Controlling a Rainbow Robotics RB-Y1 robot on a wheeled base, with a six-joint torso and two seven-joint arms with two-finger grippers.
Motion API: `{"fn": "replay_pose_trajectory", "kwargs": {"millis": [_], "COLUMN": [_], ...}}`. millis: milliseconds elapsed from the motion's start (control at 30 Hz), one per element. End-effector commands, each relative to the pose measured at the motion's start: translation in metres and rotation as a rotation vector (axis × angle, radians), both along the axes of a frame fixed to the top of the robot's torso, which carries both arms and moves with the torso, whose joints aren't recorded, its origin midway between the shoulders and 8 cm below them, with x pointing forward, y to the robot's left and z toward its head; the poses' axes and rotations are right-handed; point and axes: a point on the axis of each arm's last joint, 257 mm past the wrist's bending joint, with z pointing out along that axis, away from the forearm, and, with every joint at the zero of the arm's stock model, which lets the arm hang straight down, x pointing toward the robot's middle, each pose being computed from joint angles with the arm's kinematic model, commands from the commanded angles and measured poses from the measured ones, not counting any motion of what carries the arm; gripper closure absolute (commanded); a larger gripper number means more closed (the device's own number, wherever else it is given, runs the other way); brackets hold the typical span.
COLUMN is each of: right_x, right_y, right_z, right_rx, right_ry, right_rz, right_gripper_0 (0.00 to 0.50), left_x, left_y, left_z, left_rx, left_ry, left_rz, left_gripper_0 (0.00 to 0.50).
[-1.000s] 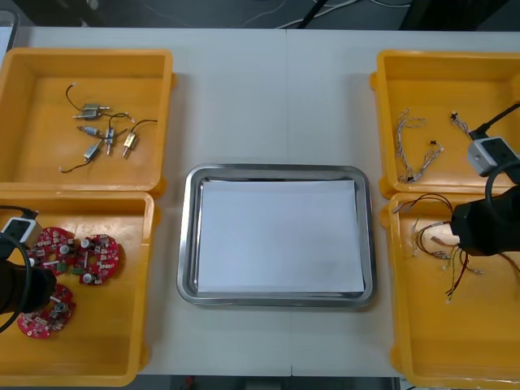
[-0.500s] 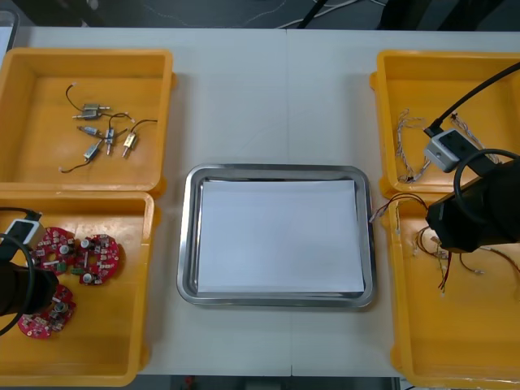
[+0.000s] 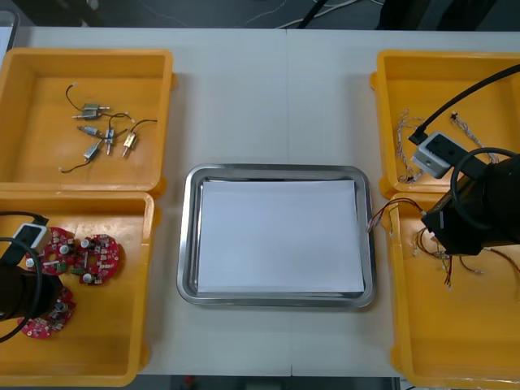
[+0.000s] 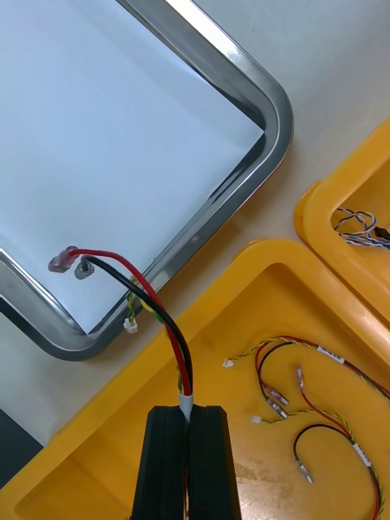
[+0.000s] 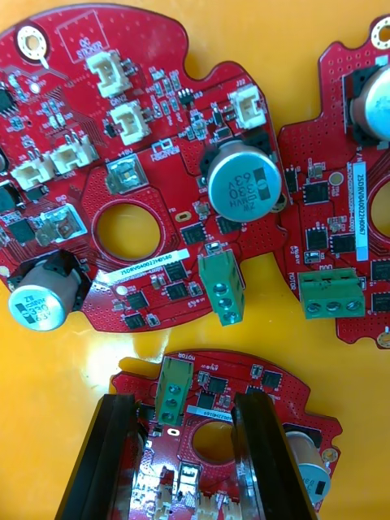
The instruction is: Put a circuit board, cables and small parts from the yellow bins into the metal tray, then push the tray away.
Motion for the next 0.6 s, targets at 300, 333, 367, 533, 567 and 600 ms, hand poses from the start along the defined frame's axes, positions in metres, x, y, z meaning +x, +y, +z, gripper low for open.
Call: {"fn": "replay_pose_trajectory", "kwargs": {"millis": [300,333,367,533,567,600], "right_x": [0.0039,0.0043,0.0051,0.0084,0.0086,0.0088], "right_y": [0.0013,0.0007,0.0003,-0.0015,-0.0023,-0.0026], "right_z": [0.0136,0.0137,0.0144,0.0172,0.0173,0.0174], "right_rx": [-0.043,-0.044,-0.044,-0.049,-0.050,-0.051], "right_ry": [-0.052,-0.053,-0.056,-0.068,-0.068,-0.069], "right_rz": [0.035,0.032,0.028,0.017,0.014,0.013], "right_gripper_0": [0.500,0.500,0.500,0.500,0.500,0.500], "left_x": [-0.0007,-0.0013,-0.0017,0.0009,0.0016,0.0016], "left_y": [-0.0012,-0.0010,-0.0008,0.0010,0.0008,0.0008], "left_z": [-0.0053,-0.0065,-0.0074,-0.0112,-0.0107,-0.0107], "left_rx": [0.079,0.078,0.078,0.077,0.077,0.077], "left_ry": [0.019,0.022,0.022,0.017,0.016,0.016], "left_rz": [-0.126,-0.124,-0.124,-0.121,-0.121,-0.121], "left_gripper_0": [0.160,0.160,0.160,0.164,0.166,0.174]}}
